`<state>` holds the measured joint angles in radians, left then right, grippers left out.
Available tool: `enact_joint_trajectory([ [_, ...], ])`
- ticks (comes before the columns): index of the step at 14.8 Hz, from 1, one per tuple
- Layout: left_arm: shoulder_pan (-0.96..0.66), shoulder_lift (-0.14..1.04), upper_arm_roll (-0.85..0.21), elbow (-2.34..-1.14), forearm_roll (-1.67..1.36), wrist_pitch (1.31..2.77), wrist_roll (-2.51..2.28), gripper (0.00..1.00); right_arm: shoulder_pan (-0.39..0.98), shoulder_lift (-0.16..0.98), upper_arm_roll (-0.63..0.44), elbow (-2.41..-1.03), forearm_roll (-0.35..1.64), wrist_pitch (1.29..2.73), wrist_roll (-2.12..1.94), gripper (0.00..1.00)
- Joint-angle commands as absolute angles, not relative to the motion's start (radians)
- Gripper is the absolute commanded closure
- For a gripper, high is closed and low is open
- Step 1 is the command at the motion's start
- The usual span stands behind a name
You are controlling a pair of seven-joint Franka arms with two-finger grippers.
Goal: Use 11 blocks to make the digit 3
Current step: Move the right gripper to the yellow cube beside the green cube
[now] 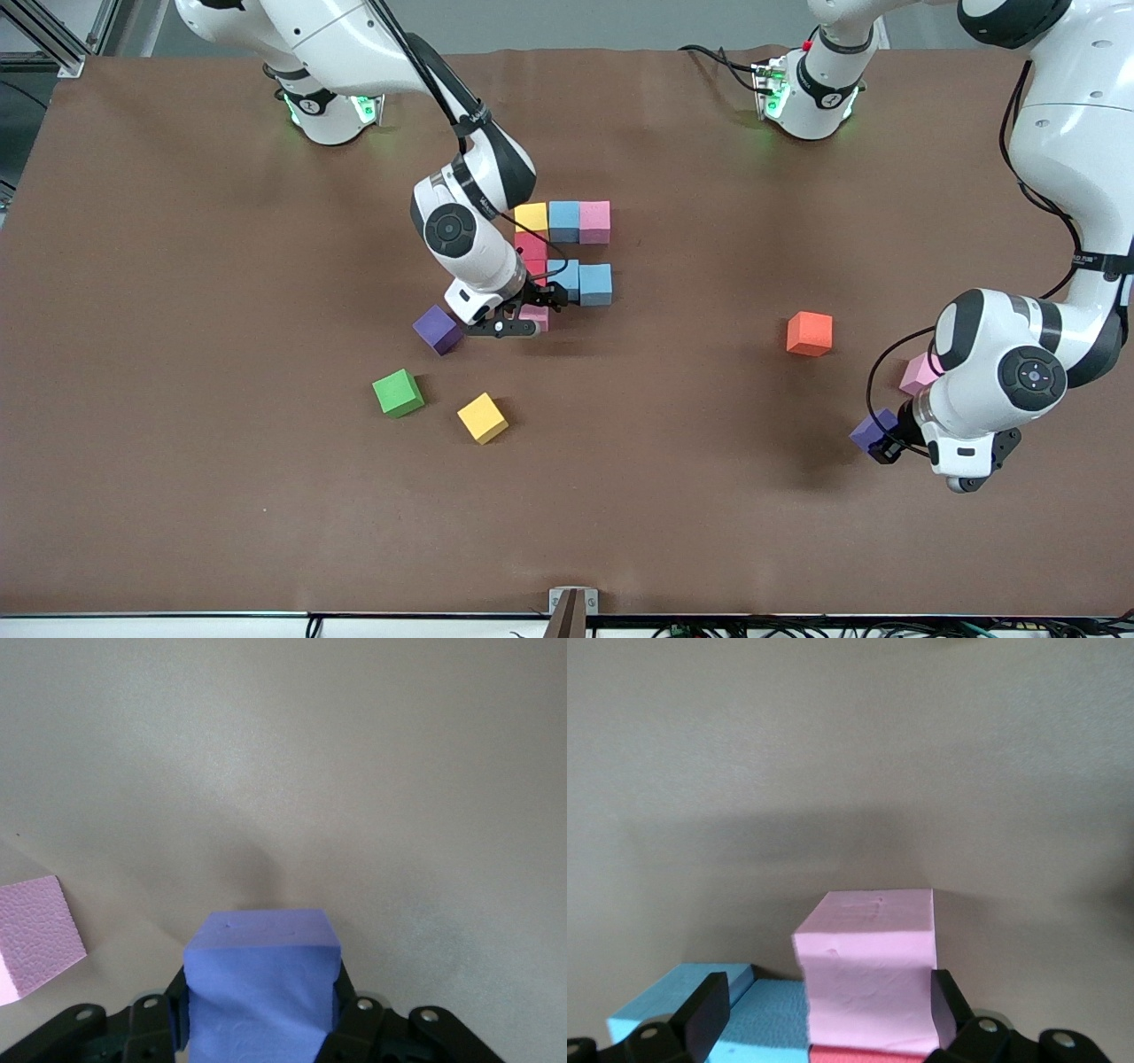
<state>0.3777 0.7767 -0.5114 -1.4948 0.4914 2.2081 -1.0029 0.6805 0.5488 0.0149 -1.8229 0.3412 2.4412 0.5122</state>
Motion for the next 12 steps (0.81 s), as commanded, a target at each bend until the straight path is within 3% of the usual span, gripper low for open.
enact_joint_trajectory([
  [1, 0.379, 0.761, -0.511, -1.503, 0.483, 2.194, -0.983, 0.52, 0.632, 0.482, 0.018, -1.821, 0.362, 2.359, 0.511, 0.00],
  [9, 0.376, 0.765, -0.509, -1.503, 0.483, 2.194, -0.982, 0.52, 0.485, 0.394, -0.020, -1.821, 0.330, 2.293, 0.508, 0.00],
  [12, 0.376, 0.767, -0.509, -1.503, 0.482, 2.194, -0.982, 0.52, 0.465, 0.394, -0.101, -1.815, 0.249, 2.244, 0.509, 0.00],
])
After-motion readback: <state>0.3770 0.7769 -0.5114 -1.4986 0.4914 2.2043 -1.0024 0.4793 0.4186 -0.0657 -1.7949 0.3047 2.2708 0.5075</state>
